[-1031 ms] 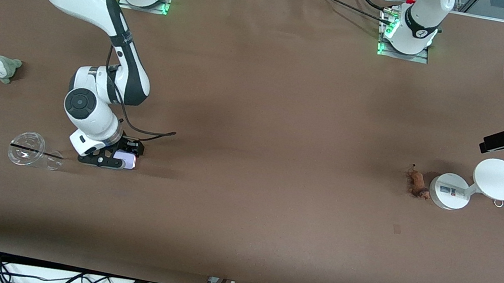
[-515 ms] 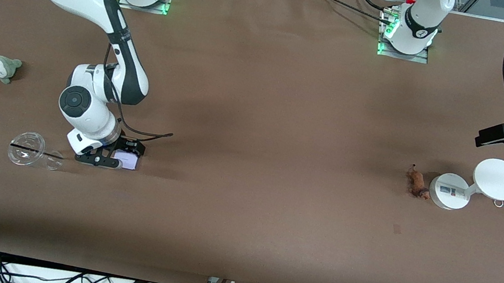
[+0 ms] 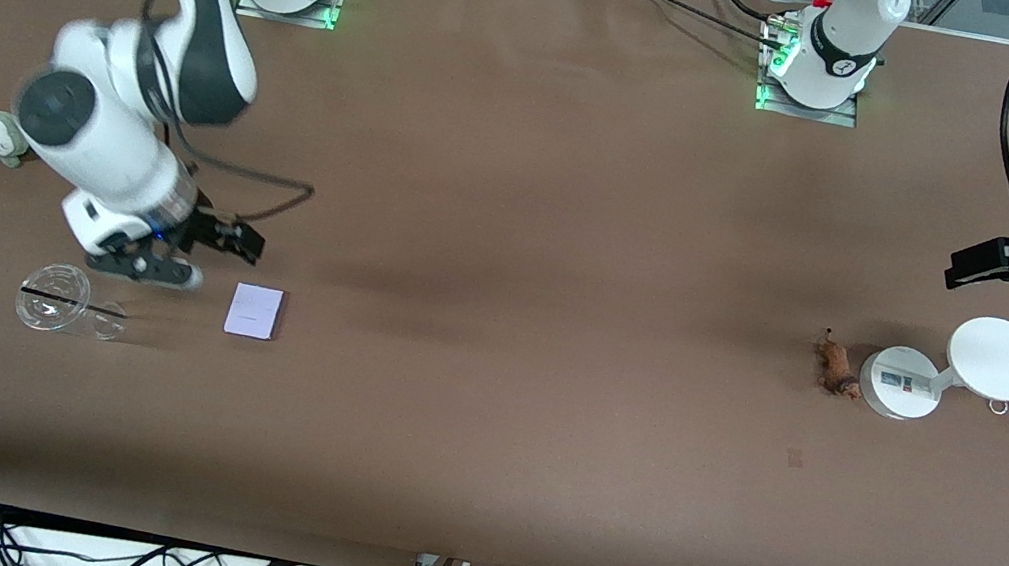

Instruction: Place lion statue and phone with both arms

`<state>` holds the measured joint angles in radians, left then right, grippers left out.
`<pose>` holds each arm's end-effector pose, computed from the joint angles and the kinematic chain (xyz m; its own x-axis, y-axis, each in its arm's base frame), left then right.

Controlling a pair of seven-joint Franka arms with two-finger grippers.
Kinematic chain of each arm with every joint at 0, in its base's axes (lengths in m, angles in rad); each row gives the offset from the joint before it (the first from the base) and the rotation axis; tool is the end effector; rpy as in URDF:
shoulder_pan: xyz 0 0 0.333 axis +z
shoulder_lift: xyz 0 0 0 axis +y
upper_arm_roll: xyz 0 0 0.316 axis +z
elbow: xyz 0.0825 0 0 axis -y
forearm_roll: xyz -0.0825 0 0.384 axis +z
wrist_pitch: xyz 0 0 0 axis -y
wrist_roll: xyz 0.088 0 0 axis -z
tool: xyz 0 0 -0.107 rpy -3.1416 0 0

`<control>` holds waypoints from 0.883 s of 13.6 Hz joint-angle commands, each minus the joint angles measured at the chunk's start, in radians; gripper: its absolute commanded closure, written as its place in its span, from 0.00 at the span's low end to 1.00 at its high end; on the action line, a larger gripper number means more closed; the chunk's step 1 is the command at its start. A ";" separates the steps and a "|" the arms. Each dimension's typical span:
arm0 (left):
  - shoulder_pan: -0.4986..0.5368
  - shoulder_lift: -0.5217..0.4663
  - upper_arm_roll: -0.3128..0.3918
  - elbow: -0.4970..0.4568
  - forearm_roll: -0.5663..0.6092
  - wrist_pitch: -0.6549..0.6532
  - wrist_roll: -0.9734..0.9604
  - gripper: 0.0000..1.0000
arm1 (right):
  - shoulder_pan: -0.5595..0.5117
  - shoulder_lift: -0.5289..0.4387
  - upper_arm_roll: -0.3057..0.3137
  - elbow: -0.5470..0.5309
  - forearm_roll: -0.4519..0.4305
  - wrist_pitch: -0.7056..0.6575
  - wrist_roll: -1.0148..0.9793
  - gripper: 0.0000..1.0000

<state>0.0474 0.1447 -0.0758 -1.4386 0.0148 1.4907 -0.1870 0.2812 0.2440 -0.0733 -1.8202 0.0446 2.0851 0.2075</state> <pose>0.5897 -0.0117 0.5970 0.9832 0.1590 -0.0897 0.1578 -0.9873 -0.0209 0.6094 0.1335 0.4057 0.9997 -0.0190 0.0166 -0.0185 -0.9995 -0.0256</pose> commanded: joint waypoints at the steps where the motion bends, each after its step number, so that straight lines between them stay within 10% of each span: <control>1: -0.014 -0.022 0.019 -0.013 -0.018 0.005 0.029 0.00 | -0.008 -0.173 0.007 -0.038 0.017 -0.147 0.007 0.00; 7: -0.008 0.004 0.018 0.012 -0.019 0.002 0.026 0.00 | -0.010 -0.390 -0.052 -0.027 0.014 -0.413 -0.028 0.00; 12: -0.004 0.010 0.016 0.014 -0.022 0.000 0.026 0.00 | -0.016 -0.378 -0.062 0.071 0.000 -0.542 -0.100 0.00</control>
<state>0.0468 0.1501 -0.0708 -1.4403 0.0148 1.4921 -0.1853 0.2774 -0.1600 -0.1400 -1.8098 0.0443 1.6024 0.1324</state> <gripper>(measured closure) 0.000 0.000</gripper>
